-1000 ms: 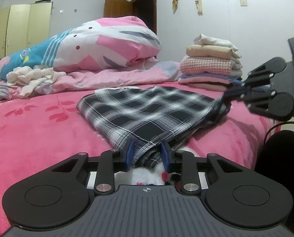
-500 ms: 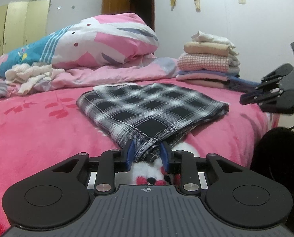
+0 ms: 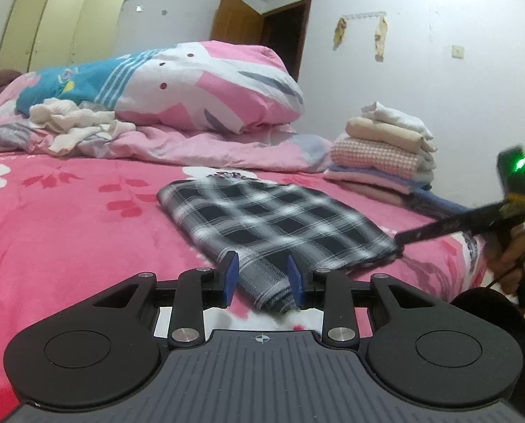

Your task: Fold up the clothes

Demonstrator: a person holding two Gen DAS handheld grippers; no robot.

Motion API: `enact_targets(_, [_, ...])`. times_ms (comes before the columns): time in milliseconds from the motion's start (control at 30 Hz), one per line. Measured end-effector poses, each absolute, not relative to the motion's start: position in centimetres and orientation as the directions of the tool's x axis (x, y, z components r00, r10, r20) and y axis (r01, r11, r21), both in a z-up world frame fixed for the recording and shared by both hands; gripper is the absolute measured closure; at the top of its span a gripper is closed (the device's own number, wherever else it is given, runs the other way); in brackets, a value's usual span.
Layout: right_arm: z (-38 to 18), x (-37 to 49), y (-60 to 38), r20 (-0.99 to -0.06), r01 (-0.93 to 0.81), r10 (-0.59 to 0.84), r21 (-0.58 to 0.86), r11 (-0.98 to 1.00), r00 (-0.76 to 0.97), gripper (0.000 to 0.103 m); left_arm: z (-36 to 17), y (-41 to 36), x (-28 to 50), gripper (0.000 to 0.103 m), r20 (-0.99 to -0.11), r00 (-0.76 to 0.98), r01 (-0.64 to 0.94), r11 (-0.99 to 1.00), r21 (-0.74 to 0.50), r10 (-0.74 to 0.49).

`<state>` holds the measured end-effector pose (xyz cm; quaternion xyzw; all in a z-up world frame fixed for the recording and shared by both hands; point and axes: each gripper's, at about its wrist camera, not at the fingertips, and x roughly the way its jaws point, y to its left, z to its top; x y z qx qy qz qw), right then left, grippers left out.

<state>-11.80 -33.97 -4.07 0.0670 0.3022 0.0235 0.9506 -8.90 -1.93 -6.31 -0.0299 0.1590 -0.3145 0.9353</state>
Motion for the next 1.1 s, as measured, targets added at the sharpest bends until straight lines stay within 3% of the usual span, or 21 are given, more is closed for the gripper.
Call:
enact_targets(167, [-2.4, -10.4, -33.3, -0.517, -0.051, 0.196, 0.281, 0.958, 0.833, 0.099, -5.5, -5.4, -6.5, 0.072, -0.336, 0.748, 0.594, 0.803, -0.045, -0.572])
enact_targets(300, [-5.2, -7.1, -32.3, -0.604, -0.052, 0.206, 0.263, 0.963, 0.77, 0.098, -7.7, -6.6, -5.5, 0.068, -0.398, 0.727, 0.607, 0.795, -0.011, -0.56])
enact_targets(433, [-4.5, -7.7, -32.6, -0.645, -0.07, 0.192, 0.21, 0.975, 0.74, 0.097, -8.6, -6.8, -6.9, 0.051, -0.365, 0.745, 0.617, 0.785, 0.056, -0.559])
enact_targets(667, [0.9, -1.3, -33.3, -0.561, -0.094, 0.233, 0.266, 0.959, 0.795, 0.092, -8.5, -7.0, -6.2, 0.043, -0.375, 0.732, 0.615, 0.789, 0.004, -0.569])
enact_targets(833, [-0.1, 8.6, -29.2, -0.652, -0.2, 0.318, 0.251, 0.947, 0.688, 0.092, -8.7, -7.3, -6.0, 0.042, -0.38, 0.731, 0.608, 0.793, -0.014, -0.567])
enact_targets(967, [-3.1, 14.8, -27.5, -0.739, -0.167, 0.217, 0.142, 0.976, 0.638, 0.093, -8.8, -7.2, -5.9, 0.042, -0.38, 0.724, 0.612, 0.791, -0.032, -0.575])
enact_targets(1100, [-3.0, 17.4, -29.0, -0.742, -0.061, 0.161, 0.161, 0.985, 0.65, 0.092, -8.8, -6.9, -5.8, 0.042, -0.38, 0.718, 0.616, 0.787, -0.044, -0.583])
